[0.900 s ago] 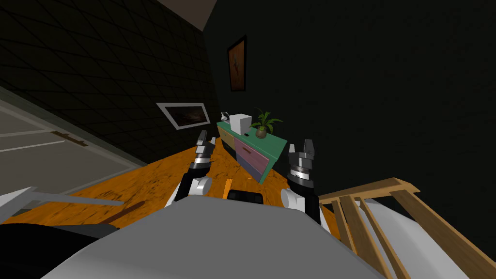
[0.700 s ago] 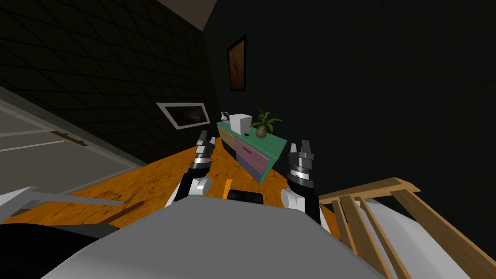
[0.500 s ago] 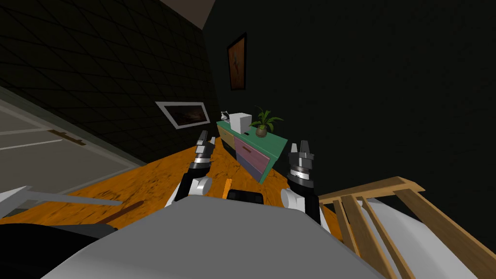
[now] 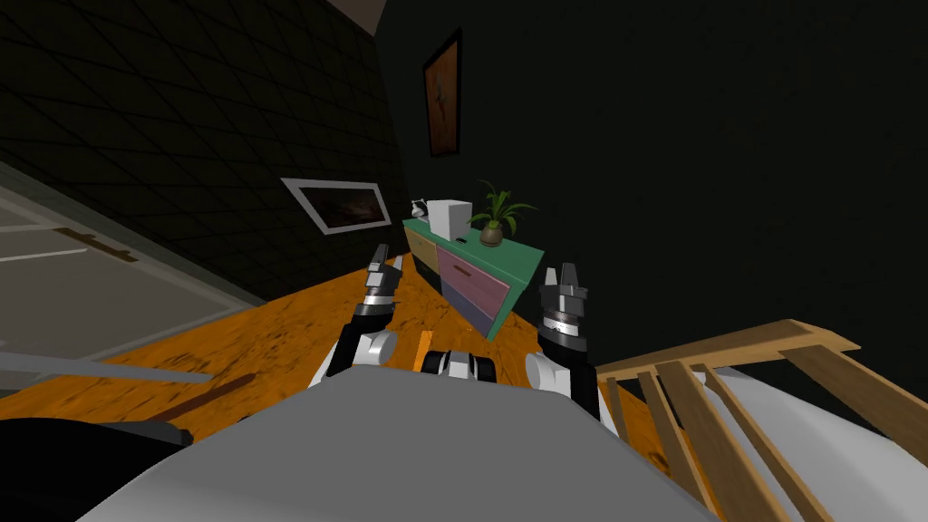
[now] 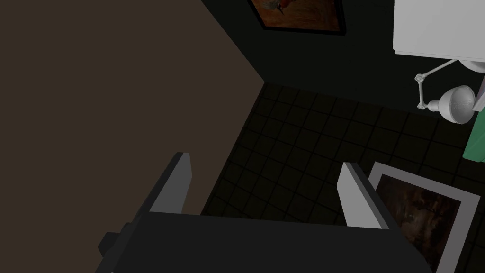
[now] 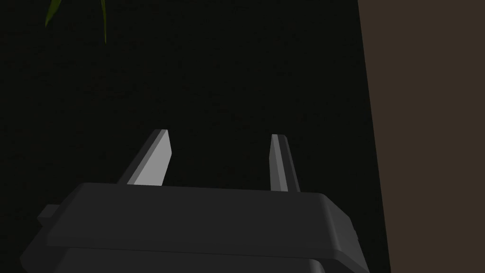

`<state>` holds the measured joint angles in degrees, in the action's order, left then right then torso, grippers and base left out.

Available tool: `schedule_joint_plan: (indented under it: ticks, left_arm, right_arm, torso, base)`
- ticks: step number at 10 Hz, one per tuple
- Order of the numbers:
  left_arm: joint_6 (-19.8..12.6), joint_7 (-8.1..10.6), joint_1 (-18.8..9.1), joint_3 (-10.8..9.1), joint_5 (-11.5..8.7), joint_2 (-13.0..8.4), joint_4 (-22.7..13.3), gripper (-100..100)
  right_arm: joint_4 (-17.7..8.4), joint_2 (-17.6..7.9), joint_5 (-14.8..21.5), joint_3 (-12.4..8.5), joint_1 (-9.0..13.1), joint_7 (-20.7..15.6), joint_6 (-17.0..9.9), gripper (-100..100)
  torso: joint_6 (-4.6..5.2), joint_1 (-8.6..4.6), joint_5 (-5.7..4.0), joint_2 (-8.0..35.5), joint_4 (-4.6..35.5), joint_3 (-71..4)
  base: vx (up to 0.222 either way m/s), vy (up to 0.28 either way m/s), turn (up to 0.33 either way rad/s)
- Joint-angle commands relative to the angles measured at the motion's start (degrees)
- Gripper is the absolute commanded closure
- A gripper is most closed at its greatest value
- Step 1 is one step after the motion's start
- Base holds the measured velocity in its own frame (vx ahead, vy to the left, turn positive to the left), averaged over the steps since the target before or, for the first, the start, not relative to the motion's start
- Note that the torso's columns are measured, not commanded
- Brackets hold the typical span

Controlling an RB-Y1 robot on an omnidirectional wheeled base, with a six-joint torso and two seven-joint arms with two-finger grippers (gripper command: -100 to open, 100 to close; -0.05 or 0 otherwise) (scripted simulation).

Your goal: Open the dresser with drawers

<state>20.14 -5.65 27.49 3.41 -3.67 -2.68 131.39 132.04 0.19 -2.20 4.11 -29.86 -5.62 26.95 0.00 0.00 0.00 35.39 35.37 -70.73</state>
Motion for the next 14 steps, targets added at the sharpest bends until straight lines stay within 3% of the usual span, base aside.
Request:
schedule_joint_plan:
  ticks: [1, 3, 14]
  left_arm:
    - [-0.4, -0.04, -0.5, 0.38, 0.3, -1.7, -1.1, -100]
    - [-1.2, -0.13, -1.4, 1.21, 0.8, -3.3, -3.5, -100]
    - [-5.2, -0.56, -6.5, 5.41, 3.7, -5.4, -15.9, -100]
  right_arm:
    - [0.0, 0.0, 0.0, 0.0, 0.0, 0.0, 0.0, 0]
    - [0.0, 0.0, 0.0, 0.0, 0.0, 0.0, 0.0, 0]
    - [0.0, 0.0, 0.0, 0.0, 0.0, 0.0, 0.0, 0]
  torso:
    - [0.0, 0.0, 0.0, 4.2, 4.2, -8.5]
    - [0.02, -0.02, 0.0, 6.6, 6.6, -13.6]
    - [-0.01, 0.0, 0.0, 6.9, 6.9, -13.8]
  base:
    - [0.021, 0.0, -0.05]
    - [0.044, -0.002, -0.114]
    - [0.051, 0.001, -0.084]
